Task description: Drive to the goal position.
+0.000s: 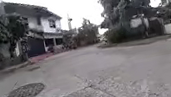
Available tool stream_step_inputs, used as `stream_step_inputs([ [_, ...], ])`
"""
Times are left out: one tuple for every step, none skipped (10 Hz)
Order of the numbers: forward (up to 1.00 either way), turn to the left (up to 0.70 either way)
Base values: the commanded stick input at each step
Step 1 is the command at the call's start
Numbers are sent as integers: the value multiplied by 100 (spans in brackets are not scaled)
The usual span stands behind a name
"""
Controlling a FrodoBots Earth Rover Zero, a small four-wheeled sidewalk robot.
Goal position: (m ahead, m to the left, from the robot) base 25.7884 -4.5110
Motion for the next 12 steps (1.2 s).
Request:
stream_step_inputs([
  [100, 8],
  [100, 0],
  [100, 0],
  [100, 4],
  [100, 40],
  [100, 40],
  [100, 40],
  [100, 25],
  [100, 4],
  [100, 6],
  [100, 7],
  [100, 0],
])
